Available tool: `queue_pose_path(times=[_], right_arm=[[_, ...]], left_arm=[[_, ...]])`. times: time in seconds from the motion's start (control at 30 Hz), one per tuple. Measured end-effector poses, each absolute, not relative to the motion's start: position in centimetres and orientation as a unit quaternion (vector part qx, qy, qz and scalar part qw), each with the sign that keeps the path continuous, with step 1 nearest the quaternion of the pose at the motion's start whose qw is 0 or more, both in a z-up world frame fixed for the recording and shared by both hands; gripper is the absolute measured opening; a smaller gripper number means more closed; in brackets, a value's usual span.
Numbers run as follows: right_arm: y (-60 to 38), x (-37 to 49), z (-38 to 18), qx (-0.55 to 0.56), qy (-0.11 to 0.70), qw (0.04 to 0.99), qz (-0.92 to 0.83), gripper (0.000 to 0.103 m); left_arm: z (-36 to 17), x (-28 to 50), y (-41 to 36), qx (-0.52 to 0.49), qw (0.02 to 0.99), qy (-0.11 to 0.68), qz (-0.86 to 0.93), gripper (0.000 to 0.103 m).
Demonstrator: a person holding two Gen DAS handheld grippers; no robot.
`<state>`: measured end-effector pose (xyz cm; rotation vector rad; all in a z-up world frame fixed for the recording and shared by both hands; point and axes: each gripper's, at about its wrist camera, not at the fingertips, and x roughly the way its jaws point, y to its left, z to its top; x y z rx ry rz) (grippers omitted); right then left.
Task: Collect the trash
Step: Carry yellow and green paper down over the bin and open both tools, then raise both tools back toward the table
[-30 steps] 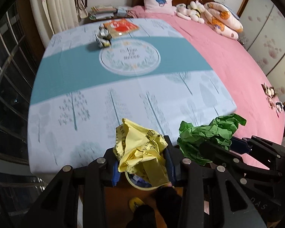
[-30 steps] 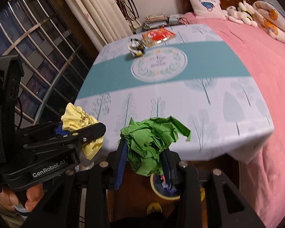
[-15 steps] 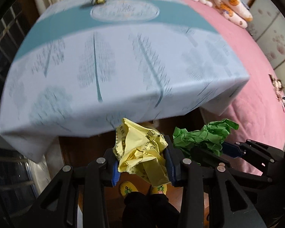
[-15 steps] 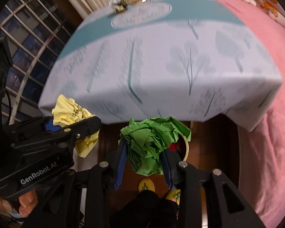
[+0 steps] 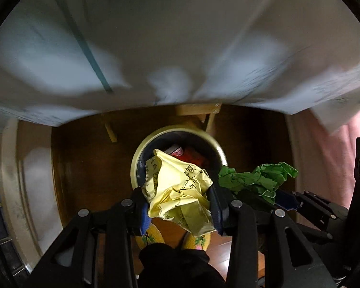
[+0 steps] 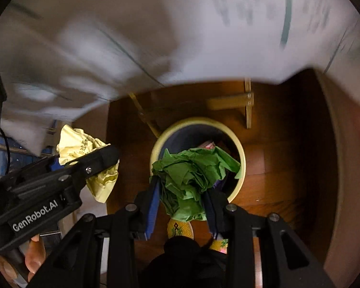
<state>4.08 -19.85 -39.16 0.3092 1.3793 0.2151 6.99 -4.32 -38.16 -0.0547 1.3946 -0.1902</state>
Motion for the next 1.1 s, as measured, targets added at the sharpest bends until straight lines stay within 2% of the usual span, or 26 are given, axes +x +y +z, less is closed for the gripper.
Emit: queue_pose_path(times=[0.13,0.17,0.3,0.4,0.47,0.53,0.7,1.1], right_arm=[[-19.9,5.0,-43.1,0.152,0.640,0.748,0.093,0.036],[-19.9,5.2,-44.1,0.156,0.642,0.745,0.091,0.037],[-20.1,5.7,-47.2,0.174,0.657,0.728,0.091,0.038],[-20.3,6.0,-48.0,0.174,0.659,0.727,0.085,0.046],[-20.3,6.0,-48.1,0.170,0.660,0.727,0.082,0.052],[-20.2,6.0,-48.1,0.168,0.658,0.729,0.082,0.057],[-20.1,6.0,-47.8,0.164,0.654,0.734,0.080,0.061],[-20.1,4.6,-42.4,0.157,0.642,0.747,0.068,0.061]], left_arm=[[-42.7,7.2,-3.8,-0.027,0.753,0.651,-0.085,0.042],[-43.5,7.3,-3.7,-0.026,0.753,0.653,-0.083,0.046],[-45.9,7.4,-3.2,-0.022,0.746,0.662,-0.076,0.077],[-46.5,7.2,-2.7,-0.028,0.748,0.660,-0.069,0.093],[-46.8,7.2,-2.1,-0.025,0.748,0.660,-0.064,0.098],[-47.0,7.0,-1.7,-0.024,0.750,0.658,-0.062,0.098],[-46.0,7.1,-1.3,-0.027,0.755,0.653,-0.063,0.098],[-39.9,6.3,-0.9,-0.046,0.758,0.647,-0.066,0.098]])
